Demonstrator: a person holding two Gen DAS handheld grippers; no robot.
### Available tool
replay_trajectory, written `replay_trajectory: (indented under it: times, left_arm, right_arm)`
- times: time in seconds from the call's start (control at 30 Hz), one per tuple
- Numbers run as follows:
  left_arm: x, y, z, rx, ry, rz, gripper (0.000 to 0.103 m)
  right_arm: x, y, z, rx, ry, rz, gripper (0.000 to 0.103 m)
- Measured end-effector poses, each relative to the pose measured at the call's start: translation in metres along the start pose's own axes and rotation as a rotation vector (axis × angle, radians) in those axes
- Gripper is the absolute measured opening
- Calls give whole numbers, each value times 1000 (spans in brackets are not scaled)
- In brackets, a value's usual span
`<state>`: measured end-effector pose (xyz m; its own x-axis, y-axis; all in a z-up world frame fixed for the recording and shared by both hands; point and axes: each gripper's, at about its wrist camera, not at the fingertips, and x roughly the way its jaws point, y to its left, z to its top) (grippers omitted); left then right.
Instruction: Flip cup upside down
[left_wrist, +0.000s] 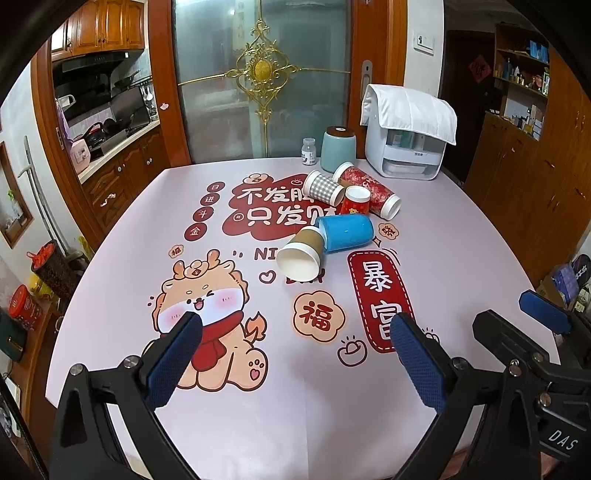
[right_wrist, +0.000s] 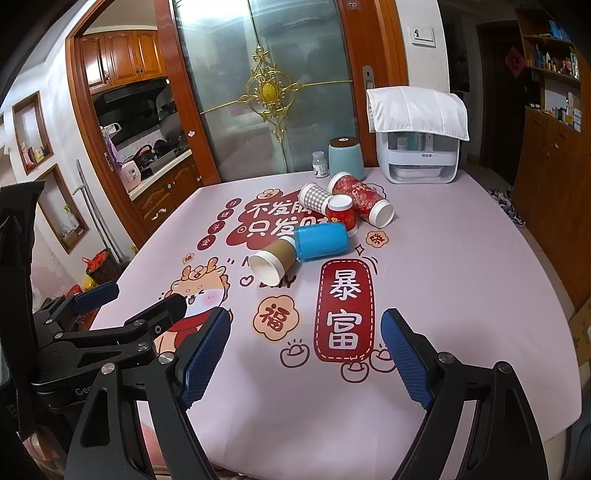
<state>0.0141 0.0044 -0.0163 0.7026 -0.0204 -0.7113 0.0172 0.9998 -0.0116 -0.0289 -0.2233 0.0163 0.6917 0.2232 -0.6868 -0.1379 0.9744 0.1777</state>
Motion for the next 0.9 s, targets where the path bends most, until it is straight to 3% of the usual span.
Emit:
replay_trajectory:
  times: [0.4, 0.73, 0.9]
  left_arm:
    - [5, 1, 12, 26, 4, -7, 101]
    - [40, 1, 56, 133, 38, 5, 101]
    - [65, 9, 82, 153, 108, -21, 101]
  right_arm:
    - [4, -3, 9, -6, 7, 5, 85]
    - [39, -10, 45, 7, 46, 2, 85]
    - [64, -23, 70, 17, 70, -26, 85]
